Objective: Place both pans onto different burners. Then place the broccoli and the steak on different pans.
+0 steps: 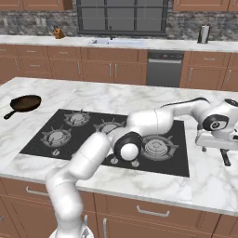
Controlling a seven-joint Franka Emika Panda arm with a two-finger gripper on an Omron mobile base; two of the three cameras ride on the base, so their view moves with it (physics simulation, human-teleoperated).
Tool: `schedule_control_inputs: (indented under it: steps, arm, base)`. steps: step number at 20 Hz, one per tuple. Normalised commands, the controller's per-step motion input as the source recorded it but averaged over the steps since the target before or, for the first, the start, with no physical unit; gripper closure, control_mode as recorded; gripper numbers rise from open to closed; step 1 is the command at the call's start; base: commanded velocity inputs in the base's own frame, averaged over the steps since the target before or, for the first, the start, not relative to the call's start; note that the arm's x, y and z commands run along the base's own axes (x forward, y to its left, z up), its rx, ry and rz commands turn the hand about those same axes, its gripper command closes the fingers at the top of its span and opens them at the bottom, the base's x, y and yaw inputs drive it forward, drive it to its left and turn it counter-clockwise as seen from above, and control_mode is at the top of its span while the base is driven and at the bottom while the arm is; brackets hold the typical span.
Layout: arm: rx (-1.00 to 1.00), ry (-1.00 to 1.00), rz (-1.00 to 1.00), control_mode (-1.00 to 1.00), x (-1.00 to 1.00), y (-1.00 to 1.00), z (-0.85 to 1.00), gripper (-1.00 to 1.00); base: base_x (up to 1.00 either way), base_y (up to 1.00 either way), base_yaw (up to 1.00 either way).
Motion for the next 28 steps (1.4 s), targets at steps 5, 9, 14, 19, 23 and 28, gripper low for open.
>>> schedule_control_inputs:
  steps: [5, 9, 14, 19, 23, 28]
  arm:
    - [0.0, 0.0, 0.0, -1.0, 0.05, -0.11, -0.23, -1.0]
    - [0.0, 0.0, 0.0, -1.0, 0.06, -0.03, -0.28, -1.0]
    - [0.0, 0.0, 0.0, -1.0, 0.12, -0.05, -0.22, -1.0]
    - [0.0, 0.0, 0.0, -1.0, 0.15, -0.12, -0.12, -1.0]
    - [0.0, -0.04, 0.0, -1.0, 0.08, -0.15, 0.0, -1.0]
    - [0.0, -0.05, 0.0, -1.0, 0.09, -0.14, -0.09, -1.0]
  base:
    - [0.0, 0.0, 0.0]
    - [0.0, 0.0, 0.0]
    - [0.0, 0.0, 0.0]
    - [0.0, 0.0, 0.0]
    - [0.0, 0.0, 0.0]
    - [0.0, 0.0, 0.0]
